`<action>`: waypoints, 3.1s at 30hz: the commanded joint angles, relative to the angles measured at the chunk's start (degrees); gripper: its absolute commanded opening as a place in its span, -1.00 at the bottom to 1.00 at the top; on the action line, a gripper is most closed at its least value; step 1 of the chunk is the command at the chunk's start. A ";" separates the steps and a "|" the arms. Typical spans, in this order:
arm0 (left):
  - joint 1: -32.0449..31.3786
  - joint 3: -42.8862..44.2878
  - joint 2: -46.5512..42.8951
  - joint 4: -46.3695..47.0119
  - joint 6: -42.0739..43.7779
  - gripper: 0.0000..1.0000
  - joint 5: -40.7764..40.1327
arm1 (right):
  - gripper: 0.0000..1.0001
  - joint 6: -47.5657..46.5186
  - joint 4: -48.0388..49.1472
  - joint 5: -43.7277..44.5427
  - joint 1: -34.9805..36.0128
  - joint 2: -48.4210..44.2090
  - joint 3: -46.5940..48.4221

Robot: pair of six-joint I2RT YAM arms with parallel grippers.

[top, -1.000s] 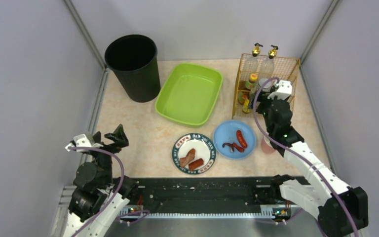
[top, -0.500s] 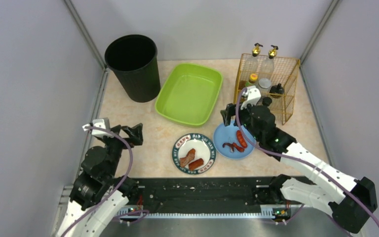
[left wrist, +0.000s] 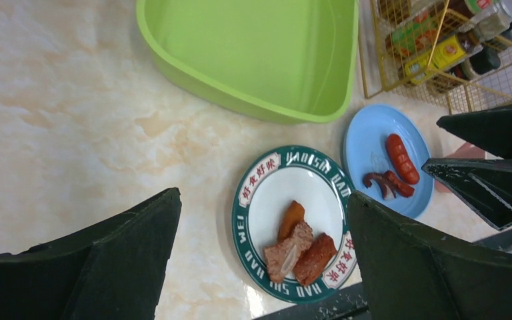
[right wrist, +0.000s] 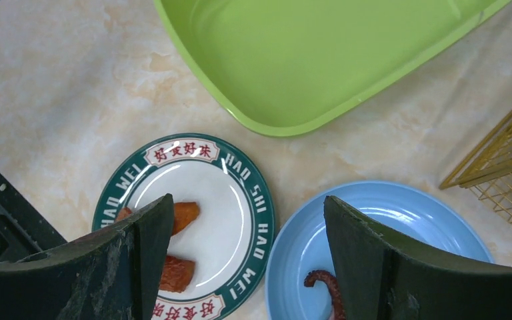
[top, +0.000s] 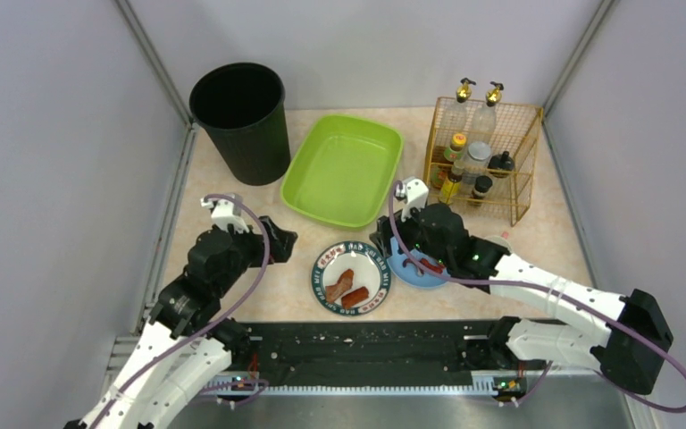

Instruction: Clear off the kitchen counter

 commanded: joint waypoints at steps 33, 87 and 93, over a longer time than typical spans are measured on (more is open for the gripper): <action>-0.18 -19.09 30.73 22.46 -14.84 0.78 23.47 | 0.62 0.89 -0.73 2.67 1.47 -4.90 -4.34; 9.72 -25.64 18.56 22.54 -16.56 -1.00 28.13 | 0.62 0.55 0.33 2.25 1.50 -6.53 -5.63; 9.63 -23.05 10.69 16.14 -17.75 -1.00 31.55 | 0.62 -0.39 -1.76 4.05 1.43 -8.16 -3.87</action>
